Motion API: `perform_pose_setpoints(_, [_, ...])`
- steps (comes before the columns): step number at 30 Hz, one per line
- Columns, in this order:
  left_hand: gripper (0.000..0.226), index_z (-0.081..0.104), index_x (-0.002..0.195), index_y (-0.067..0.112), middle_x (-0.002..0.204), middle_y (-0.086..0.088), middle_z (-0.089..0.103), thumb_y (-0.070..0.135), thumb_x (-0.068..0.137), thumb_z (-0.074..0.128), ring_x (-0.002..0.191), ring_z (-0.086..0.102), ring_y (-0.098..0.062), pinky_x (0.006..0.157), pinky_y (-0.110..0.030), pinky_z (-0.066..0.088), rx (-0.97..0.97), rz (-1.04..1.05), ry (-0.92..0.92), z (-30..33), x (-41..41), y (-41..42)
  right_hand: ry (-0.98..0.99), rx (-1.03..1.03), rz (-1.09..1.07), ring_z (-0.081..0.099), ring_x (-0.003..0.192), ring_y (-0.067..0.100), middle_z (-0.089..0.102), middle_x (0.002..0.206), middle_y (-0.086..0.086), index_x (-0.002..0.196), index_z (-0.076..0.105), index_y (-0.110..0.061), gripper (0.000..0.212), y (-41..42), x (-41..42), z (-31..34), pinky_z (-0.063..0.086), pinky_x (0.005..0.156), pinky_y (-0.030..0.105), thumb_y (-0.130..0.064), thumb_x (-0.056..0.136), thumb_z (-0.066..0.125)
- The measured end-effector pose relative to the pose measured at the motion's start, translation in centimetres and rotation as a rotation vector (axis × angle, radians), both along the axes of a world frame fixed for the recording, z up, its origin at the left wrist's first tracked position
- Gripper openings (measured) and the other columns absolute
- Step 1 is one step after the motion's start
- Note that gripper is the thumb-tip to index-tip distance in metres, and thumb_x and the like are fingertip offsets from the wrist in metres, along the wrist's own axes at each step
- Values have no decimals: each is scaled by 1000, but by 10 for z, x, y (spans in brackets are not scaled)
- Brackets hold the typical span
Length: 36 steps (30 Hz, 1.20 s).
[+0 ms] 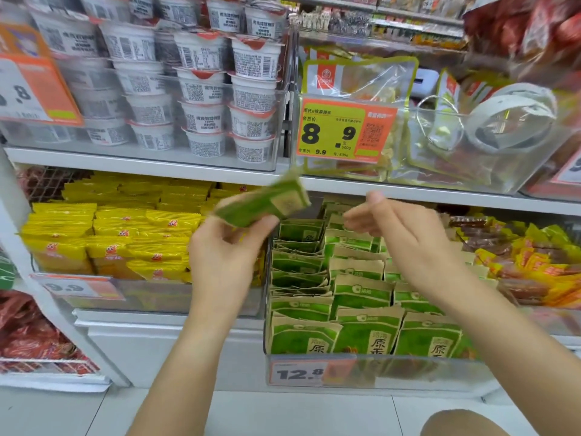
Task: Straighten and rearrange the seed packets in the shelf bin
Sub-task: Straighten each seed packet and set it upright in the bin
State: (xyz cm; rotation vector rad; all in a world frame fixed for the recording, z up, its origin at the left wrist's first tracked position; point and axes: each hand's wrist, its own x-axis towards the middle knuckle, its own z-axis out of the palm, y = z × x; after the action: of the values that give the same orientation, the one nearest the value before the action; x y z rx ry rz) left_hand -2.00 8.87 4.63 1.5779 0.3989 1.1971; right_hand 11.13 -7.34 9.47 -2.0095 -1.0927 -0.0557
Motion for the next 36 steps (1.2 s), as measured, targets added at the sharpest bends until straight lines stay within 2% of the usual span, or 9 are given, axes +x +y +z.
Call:
perform_pose_setpoints(3, [19,66,94,25,81,28,72,16,80,76,81,66,8,77,-12,48,-123,83,-180,7,-13,20,-104,-345,49,64,90,11,70,94,-9,109,66,-23,53,24,-1,-1,48,76,27,-56,96,27])
perform_pose_setpoints(8, [17,77,86,39,93,18,75,22,83,73,96,69,-7,99,-45,52,-210,158,-312,3,-31,48,-260,-686,121,60,102,28,64,110,12,137,45,-17,57,81,7,-27,49,82,38,-56,99,26])
perform_pose_setpoints(14, [19,76,85,44,91,21,74,26,82,74,94,69,-4,96,-41,52,-203,133,-285,3,-38,50,-206,-913,63,57,112,32,62,113,15,154,13,-20,80,116,16,-40,48,88,42,-70,92,10])
perform_pose_setpoints(17, [11,73,86,31,88,21,74,27,77,77,89,68,-1,86,-25,51,-212,101,-252,1,-33,44,-80,-923,74,49,125,33,58,125,18,155,4,-20,82,130,18,-34,44,98,41,-72,91,11])
perform_pose_setpoints(21, [20,67,93,28,88,21,74,28,75,76,89,68,0,81,-15,49,-205,59,-238,2,-29,37,96,-866,46,46,128,33,49,141,17,149,27,-16,79,145,21,-31,35,99,35,-70,93,12])
perform_pose_setpoints(24, [22,68,95,27,92,18,75,32,75,74,92,70,-4,82,-20,51,-208,22,-226,1,-29,35,127,-720,26,49,125,33,47,144,15,151,18,-27,71,149,24,-37,38,97,36,-69,93,19])
perform_pose_setpoints(29, [23,69,98,28,102,8,76,32,76,74,102,70,-14,94,-43,53,-277,6,-215,1,-31,38,73,-793,99,33,141,28,27,158,3,151,-3,-43,72,150,29,-48,37,99,35,-75,89,16])
perform_pose_setpoints(31, [25,69,99,28,102,8,76,33,75,76,102,70,-14,95,-45,53,-273,7,-204,3,-32,36,84,-766,97,26,144,27,24,159,5,152,-2,-43,71,153,30,-53,34,99,35,-74,90,16])
perform_pose_setpoints(36, [25,66,100,25,96,14,76,29,75,69,98,70,-8,94,-40,55,-289,1,-156,4,-30,30,68,-690,123,45,130,30,42,150,7,153,14,-36,64,143,23,-49,40,94,34,-65,96,19])
